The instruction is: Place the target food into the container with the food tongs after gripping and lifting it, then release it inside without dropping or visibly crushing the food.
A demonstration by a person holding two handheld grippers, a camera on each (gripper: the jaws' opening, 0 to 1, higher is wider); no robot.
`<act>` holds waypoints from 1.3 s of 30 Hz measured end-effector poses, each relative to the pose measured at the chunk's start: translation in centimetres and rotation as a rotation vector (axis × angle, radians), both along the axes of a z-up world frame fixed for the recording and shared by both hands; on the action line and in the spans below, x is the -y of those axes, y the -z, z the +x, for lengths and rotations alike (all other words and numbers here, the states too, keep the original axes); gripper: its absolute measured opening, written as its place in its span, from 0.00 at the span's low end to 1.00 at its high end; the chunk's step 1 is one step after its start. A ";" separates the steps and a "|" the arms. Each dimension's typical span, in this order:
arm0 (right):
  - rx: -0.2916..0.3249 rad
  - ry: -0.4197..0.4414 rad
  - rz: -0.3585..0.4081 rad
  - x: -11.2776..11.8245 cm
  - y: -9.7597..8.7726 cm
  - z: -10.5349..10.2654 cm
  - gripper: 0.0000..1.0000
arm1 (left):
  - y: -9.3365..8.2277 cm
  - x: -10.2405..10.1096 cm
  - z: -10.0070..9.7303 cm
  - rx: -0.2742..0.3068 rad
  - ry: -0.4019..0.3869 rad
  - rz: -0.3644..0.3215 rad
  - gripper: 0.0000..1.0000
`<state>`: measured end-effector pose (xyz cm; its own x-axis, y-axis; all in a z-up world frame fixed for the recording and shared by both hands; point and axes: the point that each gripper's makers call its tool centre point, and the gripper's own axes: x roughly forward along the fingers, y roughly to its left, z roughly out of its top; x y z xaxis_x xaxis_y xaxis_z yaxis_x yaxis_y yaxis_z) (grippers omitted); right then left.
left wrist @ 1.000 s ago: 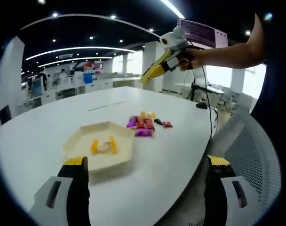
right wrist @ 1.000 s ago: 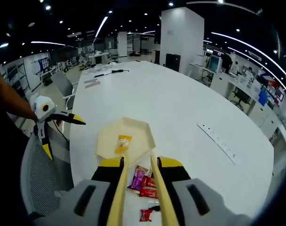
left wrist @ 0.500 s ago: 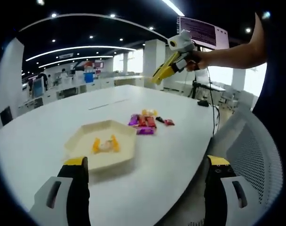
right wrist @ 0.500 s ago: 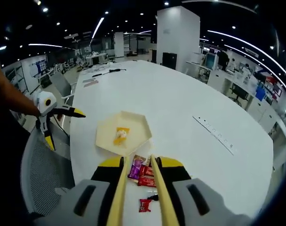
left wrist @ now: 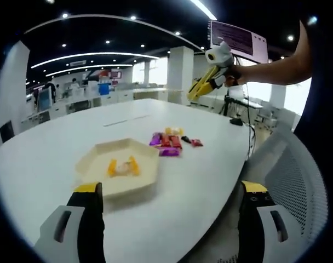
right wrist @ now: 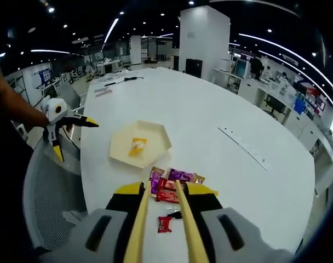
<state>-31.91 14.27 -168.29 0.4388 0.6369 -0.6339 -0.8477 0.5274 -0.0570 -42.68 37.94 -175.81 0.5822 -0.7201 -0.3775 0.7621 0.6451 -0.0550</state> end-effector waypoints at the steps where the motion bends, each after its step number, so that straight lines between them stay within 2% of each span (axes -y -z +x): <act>1: 0.001 0.000 -0.001 0.1 0.0 0.0 0.27 | 0.0 0.0 0.0 0.002 -0.002 0.003 0.99; 6: -0.002 0.008 -0.010 1.2 0.4 -0.5 0.27 | -0.7 -0.1 0.4 0.047 -0.011 -0.012 0.99; 11: 0.000 0.020 -0.011 2.3 0.8 -0.3 0.27 | -0.6 -0.2 0.4 0.042 -0.016 -0.017 0.99; 26: -0.003 0.030 -0.007 3.1 2.5 -0.4 0.27 | -0.5 -0.7 0.8 0.029 -0.050 -0.023 0.99; 39: -0.012 0.034 0.020 3.4 5.8 -0.3 0.26 | -0.2 -0.8 0.9 0.021 -0.056 -0.004 0.99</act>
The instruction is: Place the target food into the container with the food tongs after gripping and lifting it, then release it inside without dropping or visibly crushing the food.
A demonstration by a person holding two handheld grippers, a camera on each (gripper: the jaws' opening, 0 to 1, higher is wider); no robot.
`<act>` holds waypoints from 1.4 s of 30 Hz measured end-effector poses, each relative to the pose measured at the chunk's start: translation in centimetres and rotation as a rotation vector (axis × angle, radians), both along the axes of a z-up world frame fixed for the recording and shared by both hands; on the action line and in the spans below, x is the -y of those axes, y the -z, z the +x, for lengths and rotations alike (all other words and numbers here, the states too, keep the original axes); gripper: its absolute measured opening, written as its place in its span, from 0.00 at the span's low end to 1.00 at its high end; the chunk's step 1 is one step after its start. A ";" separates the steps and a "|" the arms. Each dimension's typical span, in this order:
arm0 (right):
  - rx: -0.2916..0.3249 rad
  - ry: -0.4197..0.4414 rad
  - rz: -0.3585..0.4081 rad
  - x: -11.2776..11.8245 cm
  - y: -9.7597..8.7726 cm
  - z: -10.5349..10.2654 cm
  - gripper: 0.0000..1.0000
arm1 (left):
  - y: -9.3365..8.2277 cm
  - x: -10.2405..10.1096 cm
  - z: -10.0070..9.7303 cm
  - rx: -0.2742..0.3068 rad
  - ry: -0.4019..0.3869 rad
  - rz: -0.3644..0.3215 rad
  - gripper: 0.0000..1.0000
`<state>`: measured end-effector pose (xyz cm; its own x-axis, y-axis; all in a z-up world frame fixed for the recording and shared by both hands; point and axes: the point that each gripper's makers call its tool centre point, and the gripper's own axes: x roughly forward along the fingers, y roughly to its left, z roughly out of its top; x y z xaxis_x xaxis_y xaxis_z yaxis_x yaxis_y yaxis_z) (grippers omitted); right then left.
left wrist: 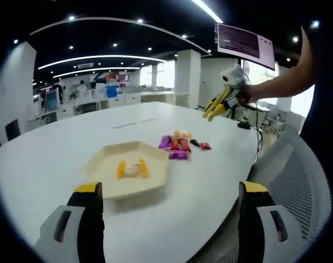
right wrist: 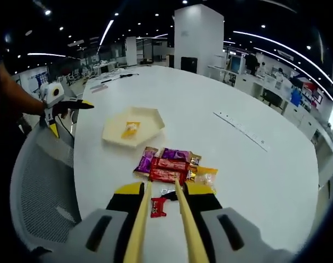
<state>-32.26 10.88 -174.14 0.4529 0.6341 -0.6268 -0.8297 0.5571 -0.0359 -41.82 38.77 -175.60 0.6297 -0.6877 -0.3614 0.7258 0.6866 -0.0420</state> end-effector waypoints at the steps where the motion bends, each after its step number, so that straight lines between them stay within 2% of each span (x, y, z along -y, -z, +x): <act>1: -0.004 0.003 0.006 0.0 0.2 0.0 0.27 | 0.0 -0.1 0.0 0.000 -0.002 0.001 0.99; 11: -0.021 0.002 0.004 -0.2 2.1 -0.4 0.27 | 0.2 -0.1 0.0 -0.010 -0.005 0.017 0.99; 31: -0.086 -0.007 -0.036 -0.7 7.2 -0.8 0.26 | 0.5 -0.1 0.0 -0.017 -0.003 0.028 0.99; 36: -0.112 -0.009 -0.054 -0.9 8.5 -1.4 0.26 | 0.6 -0.1 0.0 -0.019 -0.007 0.025 0.99; 42: -0.108 -0.021 -0.114 -0.8 9.6 -1.6 0.25 | 0.7 -0.2 0.0 -0.023 -0.008 0.026 0.99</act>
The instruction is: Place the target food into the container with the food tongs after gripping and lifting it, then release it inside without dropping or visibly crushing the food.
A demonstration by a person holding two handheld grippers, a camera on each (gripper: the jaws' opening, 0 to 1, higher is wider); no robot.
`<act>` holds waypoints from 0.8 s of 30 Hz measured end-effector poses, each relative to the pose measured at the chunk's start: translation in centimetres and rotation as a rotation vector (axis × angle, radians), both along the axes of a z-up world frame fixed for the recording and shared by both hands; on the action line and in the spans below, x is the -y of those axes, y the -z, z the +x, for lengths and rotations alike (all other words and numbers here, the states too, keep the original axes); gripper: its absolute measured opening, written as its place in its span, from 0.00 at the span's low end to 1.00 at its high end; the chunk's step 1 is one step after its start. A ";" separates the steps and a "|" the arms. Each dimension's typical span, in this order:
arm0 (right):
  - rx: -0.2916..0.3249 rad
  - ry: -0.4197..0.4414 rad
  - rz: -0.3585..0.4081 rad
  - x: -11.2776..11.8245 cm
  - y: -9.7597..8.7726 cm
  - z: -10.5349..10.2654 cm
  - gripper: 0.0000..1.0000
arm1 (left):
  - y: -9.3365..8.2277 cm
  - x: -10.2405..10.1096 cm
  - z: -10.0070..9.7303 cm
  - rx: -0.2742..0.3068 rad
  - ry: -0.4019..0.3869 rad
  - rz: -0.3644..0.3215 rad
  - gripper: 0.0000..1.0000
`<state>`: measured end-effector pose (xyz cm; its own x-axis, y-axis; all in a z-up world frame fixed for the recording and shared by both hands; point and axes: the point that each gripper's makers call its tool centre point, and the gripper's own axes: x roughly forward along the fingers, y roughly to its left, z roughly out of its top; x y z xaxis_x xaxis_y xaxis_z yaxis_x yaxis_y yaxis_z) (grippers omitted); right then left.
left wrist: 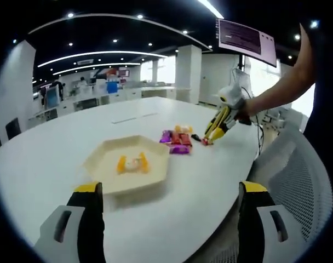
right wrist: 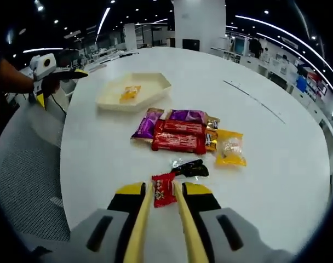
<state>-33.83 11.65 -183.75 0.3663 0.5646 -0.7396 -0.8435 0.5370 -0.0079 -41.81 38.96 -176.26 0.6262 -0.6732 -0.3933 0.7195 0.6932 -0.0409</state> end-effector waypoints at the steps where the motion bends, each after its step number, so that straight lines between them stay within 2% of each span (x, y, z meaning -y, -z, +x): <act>1: 0.004 -0.004 -0.003 0.0 -0.1 -0.1 0.24 | 0.0 0.0 0.0 0.000 0.000 -0.002 0.99; 5: -0.009 0.018 0.006 -0.1 -0.1 0.0 0.20 | 0.0 0.0 0.1 0.000 -0.003 -0.004 0.99; 6: -0.030 0.044 0.006 -0.1 -0.1 0.0 0.20 | 0.0 0.0 0.1 -0.001 -0.002 -0.002 0.99; 24: -0.066 0.056 0.010 0.3 -0.5 0.1 0.20 | 0.1 -0.1 0.1 -0.001 -0.005 0.009 0.99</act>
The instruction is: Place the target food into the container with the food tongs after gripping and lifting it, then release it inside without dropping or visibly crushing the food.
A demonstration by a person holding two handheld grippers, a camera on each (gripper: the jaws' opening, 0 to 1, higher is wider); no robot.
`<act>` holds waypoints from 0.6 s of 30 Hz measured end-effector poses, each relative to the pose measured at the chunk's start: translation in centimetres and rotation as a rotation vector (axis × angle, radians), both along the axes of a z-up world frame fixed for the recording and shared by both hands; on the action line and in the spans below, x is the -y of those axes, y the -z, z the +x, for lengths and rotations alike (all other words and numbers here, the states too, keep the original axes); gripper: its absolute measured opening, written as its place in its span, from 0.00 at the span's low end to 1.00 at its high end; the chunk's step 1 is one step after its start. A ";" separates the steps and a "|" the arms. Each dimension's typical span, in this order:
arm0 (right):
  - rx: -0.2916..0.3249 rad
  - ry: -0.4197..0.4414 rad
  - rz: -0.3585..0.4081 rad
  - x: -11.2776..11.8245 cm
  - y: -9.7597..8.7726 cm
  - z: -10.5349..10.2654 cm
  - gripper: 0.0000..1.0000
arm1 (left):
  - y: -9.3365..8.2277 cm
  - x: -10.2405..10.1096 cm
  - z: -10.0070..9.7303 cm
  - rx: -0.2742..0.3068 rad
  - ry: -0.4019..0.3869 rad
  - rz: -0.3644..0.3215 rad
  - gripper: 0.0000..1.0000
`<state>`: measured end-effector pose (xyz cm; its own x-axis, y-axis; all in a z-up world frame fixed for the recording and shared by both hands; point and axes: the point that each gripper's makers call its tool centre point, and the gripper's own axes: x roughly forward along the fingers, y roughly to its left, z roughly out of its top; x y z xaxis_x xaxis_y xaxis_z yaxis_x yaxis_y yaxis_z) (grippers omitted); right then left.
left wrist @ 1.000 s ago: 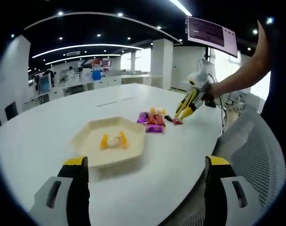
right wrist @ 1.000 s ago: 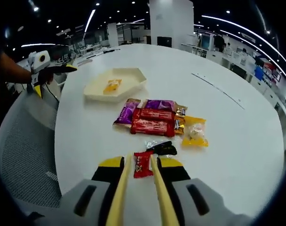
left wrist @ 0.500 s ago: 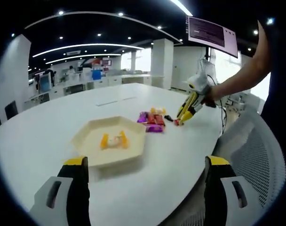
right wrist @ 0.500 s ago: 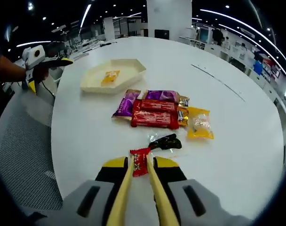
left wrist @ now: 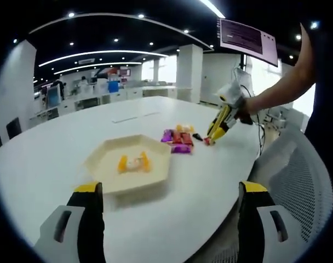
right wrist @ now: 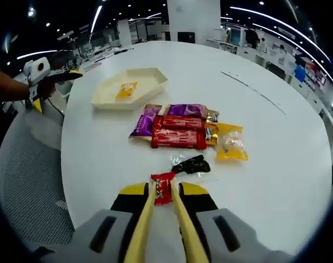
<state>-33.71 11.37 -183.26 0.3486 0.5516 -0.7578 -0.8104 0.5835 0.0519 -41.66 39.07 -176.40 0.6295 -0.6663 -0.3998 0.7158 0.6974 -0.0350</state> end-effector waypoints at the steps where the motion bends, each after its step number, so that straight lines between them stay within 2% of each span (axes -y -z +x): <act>1: -0.001 0.001 0.001 0.0 -0.1 0.0 0.20 | 0.0 0.0 0.0 0.000 0.001 0.002 0.99; 18: -0.004 0.006 0.009 0.2 -2.2 1.0 0.20 | -0.1 -0.2 0.1 0.014 -0.009 0.009 0.99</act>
<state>-32.66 11.20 -181.02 0.3485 0.5565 -0.7542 -0.8069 0.5876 0.0607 -41.54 39.26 -176.27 0.6408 -0.6570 -0.3972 0.7100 0.7040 -0.0190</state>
